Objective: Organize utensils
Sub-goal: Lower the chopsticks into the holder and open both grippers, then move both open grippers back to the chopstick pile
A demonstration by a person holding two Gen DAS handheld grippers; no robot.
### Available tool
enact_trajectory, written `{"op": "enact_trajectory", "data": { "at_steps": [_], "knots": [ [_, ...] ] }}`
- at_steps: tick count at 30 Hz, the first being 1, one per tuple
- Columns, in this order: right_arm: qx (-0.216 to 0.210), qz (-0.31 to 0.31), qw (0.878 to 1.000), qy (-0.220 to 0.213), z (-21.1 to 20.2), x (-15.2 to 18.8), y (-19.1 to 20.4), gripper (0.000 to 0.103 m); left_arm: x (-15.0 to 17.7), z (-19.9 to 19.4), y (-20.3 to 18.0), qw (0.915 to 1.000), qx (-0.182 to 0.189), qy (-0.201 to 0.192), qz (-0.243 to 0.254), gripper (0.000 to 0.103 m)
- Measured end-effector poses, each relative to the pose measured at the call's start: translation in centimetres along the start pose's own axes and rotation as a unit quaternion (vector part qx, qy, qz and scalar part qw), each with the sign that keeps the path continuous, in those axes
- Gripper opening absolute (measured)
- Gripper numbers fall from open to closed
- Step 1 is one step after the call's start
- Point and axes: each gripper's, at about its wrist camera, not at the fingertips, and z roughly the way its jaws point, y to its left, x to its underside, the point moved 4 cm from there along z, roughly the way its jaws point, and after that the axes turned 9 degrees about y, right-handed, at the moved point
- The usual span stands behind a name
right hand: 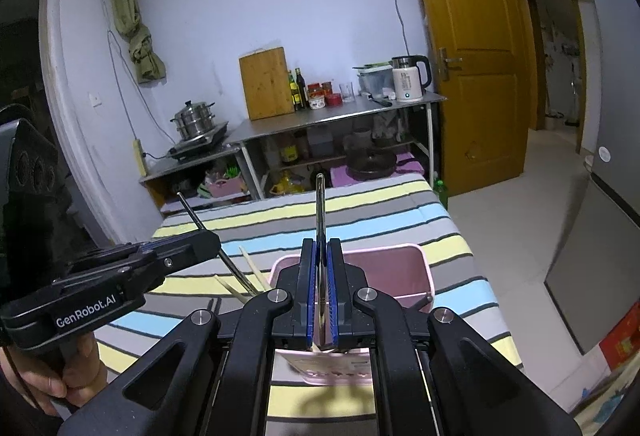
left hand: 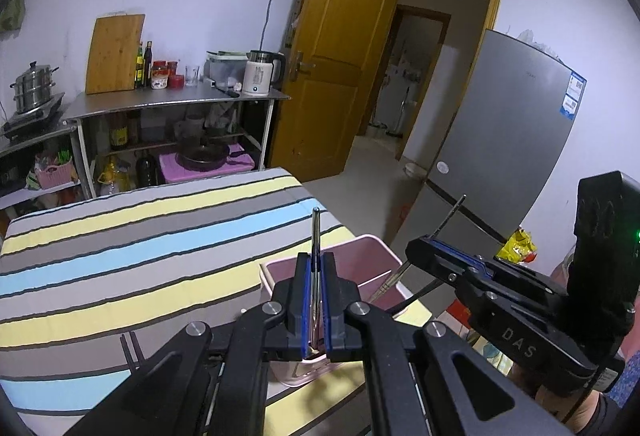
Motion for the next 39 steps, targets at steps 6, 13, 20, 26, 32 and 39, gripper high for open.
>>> {"op": "enact_trajectory", "data": {
  "at_steps": [6,13,20,26,32,39],
  "knots": [
    [0.002,0.0,1.0,0.016,1.4,0.9,-0.1,0.005,0.7,1.0,0.3,0.9998,-0.004,0.016,0.009,0.004],
    [0.005,0.002,0.999,0.036,3.0,2.0,-0.4,0.005,1.9,2.5,1.3,0.9994,-0.009,0.033,0.0,0.004],
    [0.006,0.005,0.999,0.05,3.7,2.9,-0.4,0.006,2.9,3.5,1.8,0.9991,-0.01,0.042,0.0,0.004],
    [0.003,0.002,0.998,0.055,3.6,3.2,-0.2,0.008,3.5,3.4,2.3,0.9991,-0.009,0.041,-0.007,0.005],
    [0.005,-0.002,0.999,0.046,2.7,3.0,0.2,0.011,3.5,2.2,2.6,0.9993,-0.009,0.032,-0.015,0.005],
    [-0.001,-0.01,1.0,0.029,0.6,2.9,1.1,0.011,4.2,-0.9,2.9,0.9997,-0.009,0.006,-0.024,0.005]
  ]
}}
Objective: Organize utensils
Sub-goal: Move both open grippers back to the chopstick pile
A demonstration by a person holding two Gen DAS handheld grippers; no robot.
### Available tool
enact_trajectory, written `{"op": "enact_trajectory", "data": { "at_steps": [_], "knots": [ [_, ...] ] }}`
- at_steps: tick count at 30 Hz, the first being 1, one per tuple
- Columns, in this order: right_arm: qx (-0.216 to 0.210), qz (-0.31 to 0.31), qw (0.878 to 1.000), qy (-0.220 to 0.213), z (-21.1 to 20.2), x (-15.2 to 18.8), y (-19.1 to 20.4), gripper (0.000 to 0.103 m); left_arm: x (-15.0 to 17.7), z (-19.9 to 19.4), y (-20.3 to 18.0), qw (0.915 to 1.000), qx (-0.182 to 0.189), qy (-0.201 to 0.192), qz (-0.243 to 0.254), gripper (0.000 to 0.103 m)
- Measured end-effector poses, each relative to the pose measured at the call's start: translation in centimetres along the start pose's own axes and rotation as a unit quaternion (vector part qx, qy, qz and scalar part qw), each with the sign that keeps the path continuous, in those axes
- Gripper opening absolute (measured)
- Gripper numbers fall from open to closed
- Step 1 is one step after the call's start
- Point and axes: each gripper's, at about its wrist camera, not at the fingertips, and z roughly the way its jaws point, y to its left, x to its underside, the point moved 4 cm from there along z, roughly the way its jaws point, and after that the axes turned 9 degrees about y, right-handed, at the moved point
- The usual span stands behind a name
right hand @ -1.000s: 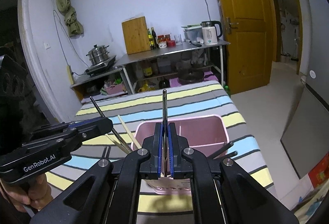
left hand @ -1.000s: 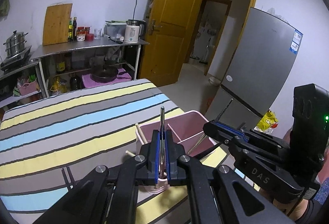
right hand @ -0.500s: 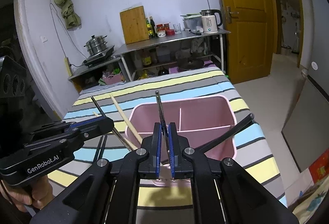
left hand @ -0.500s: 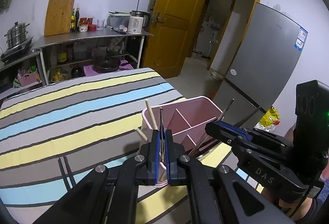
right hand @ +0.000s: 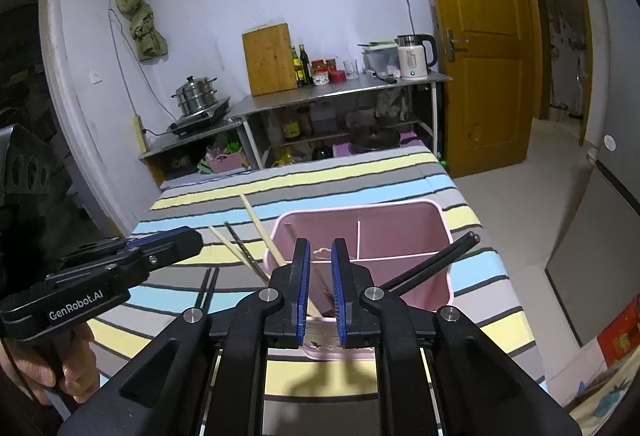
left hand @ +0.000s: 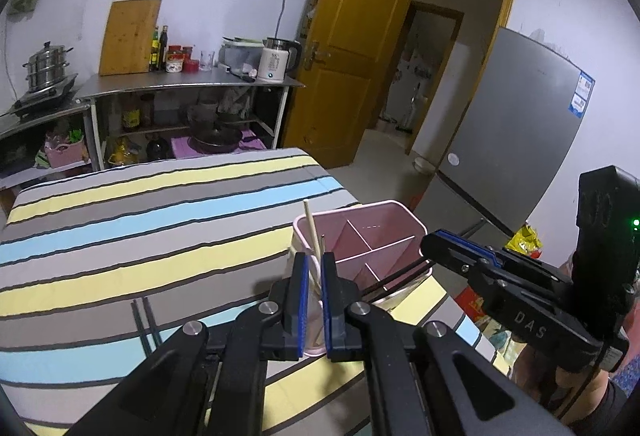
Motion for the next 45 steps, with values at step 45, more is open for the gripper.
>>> {"op": "enact_trajectory", "data": {
  "at_steps": [45],
  "knots": [
    [-0.101,-0.06,0.988,0.1,4.4,9.7,9.0,0.013,14.8,-2.1,10.8,0.9876,-0.098,0.046,-0.113,0.011]
  ]
}}
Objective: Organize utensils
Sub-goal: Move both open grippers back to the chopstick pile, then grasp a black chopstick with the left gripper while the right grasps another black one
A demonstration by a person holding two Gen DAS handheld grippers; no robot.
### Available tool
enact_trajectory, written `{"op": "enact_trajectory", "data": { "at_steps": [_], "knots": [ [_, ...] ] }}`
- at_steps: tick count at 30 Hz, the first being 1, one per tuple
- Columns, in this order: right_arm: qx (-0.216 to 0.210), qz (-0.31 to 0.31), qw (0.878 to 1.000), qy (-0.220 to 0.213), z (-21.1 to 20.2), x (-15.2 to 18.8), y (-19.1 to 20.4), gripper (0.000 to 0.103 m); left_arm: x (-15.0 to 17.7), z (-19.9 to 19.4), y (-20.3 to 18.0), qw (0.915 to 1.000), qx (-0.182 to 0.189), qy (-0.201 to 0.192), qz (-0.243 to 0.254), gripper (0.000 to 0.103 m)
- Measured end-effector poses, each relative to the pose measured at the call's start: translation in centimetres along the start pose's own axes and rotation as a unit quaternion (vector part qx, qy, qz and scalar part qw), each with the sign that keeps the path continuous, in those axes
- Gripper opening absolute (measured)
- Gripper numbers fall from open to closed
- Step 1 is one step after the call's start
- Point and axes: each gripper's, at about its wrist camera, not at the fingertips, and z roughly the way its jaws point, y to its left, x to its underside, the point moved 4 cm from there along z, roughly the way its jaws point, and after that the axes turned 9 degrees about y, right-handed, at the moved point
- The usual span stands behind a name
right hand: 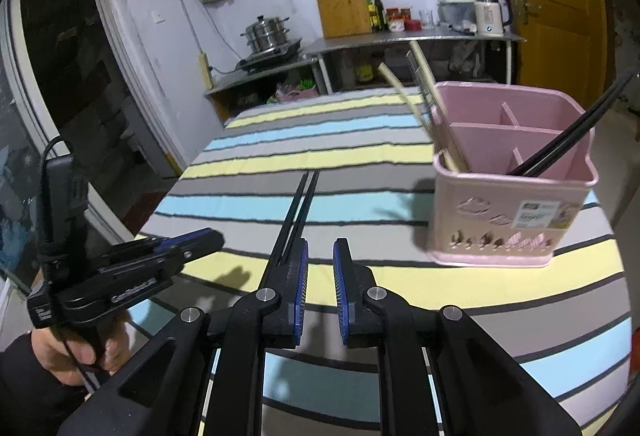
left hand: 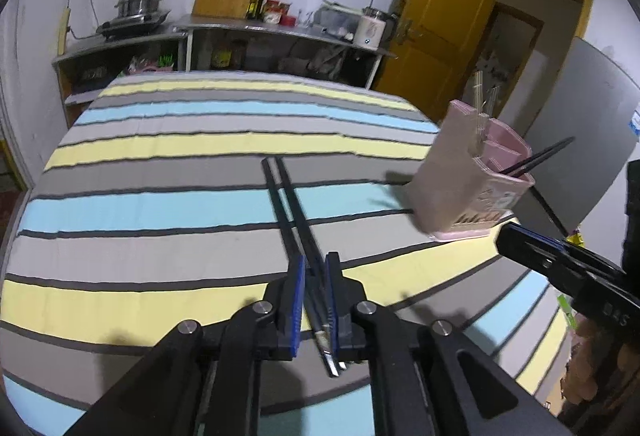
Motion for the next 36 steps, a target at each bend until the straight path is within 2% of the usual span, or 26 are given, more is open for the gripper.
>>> {"op": "enact_trajectory", "data": {
  "at_steps": [6,11,15,23,32,36],
  "knots": [
    [-0.003,-0.002,1.0,0.019,1.8,0.3,0.2,0.013,-0.5,3.7,1.6,0.9996,-0.011,0.023,-0.014,0.017],
    [-0.001,-0.002,1.0,0.029,2.8,0.4,0.3,0.014,-0.9,6.4,2.0,0.999,-0.01,0.039,-0.021,0.019],
    [0.0,-0.002,0.999,0.034,3.2,0.3,0.1,0.014,-0.9,7.9,2.1,0.9981,-0.022,0.052,-0.024,0.02],
    [0.0,0.001,0.999,0.038,3.7,0.3,0.0,0.014,-0.7,8.0,2.0,0.9983,-0.046,0.033,-0.011,0.025],
    [0.0,0.002,0.999,0.041,3.8,0.4,0.0,0.014,-0.5,7.9,1.9,0.9964,-0.079,0.029,-0.001,0.026],
    [-0.001,0.002,0.999,0.045,4.4,0.3,0.1,0.014,-1.3,8.5,2.1,0.9924,-0.118,0.033,0.01,0.021]
  ]
}}
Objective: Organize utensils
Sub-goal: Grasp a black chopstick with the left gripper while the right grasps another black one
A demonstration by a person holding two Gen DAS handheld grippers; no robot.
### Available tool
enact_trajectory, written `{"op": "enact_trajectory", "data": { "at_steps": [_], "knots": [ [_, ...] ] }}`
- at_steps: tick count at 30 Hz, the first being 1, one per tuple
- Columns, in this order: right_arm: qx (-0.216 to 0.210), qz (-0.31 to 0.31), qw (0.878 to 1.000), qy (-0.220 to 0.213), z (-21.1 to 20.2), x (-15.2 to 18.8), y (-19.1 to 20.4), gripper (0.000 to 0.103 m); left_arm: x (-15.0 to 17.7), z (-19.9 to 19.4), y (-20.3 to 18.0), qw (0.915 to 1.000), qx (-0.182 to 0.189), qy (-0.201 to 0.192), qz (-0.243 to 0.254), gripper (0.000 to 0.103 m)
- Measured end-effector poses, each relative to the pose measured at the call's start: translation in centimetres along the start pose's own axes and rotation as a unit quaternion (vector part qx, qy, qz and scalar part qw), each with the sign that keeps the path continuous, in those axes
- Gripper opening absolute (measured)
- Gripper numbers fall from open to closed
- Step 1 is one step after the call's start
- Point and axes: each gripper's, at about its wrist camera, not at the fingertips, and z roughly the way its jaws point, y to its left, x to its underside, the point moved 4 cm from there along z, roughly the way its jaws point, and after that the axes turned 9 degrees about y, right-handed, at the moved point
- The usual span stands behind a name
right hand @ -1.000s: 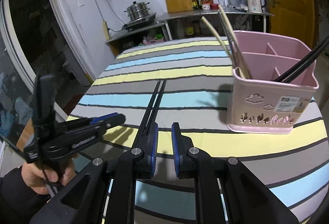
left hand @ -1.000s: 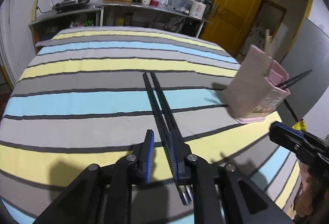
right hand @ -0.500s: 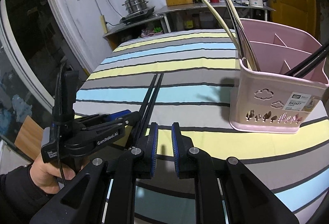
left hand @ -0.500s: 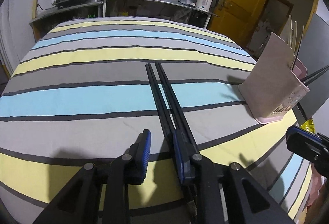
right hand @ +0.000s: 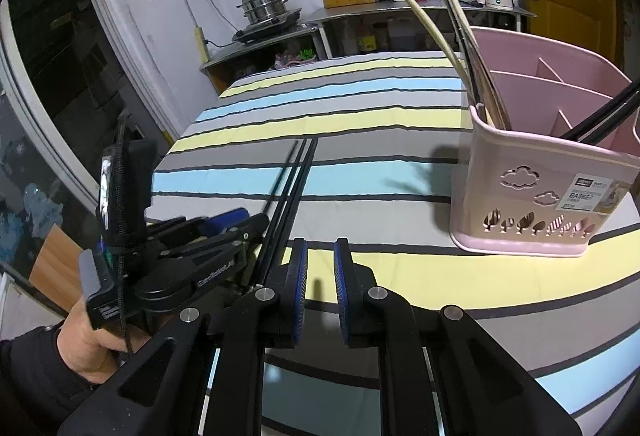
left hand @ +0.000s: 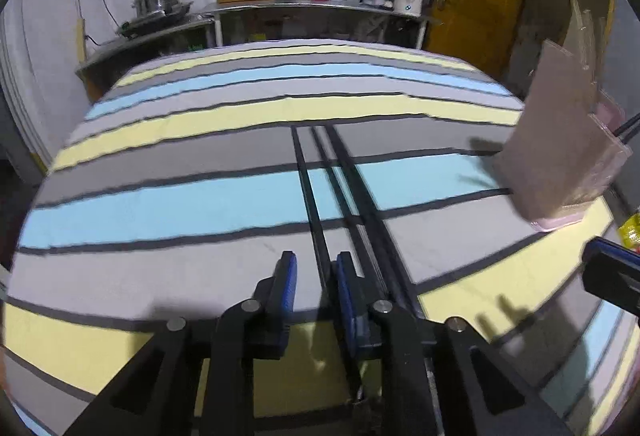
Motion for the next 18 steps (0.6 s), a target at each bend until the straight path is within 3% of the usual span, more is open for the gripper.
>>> {"op": "enact_trajectory", "data": {
  "at_steps": [5,18],
  "knots": [
    [-0.003,-0.007,1.0,0.012,2.0,-0.6,0.6,0.014,-0.2,-0.1,2.3,0.9992,0.008,0.006,-0.039,0.011],
    [-0.009,-0.008,0.998,0.06,9.9,-3.6,1.8,0.014,2.1,-1.6,6.5,0.9941,0.032,0.008,-0.103,0.008]
  ]
}}
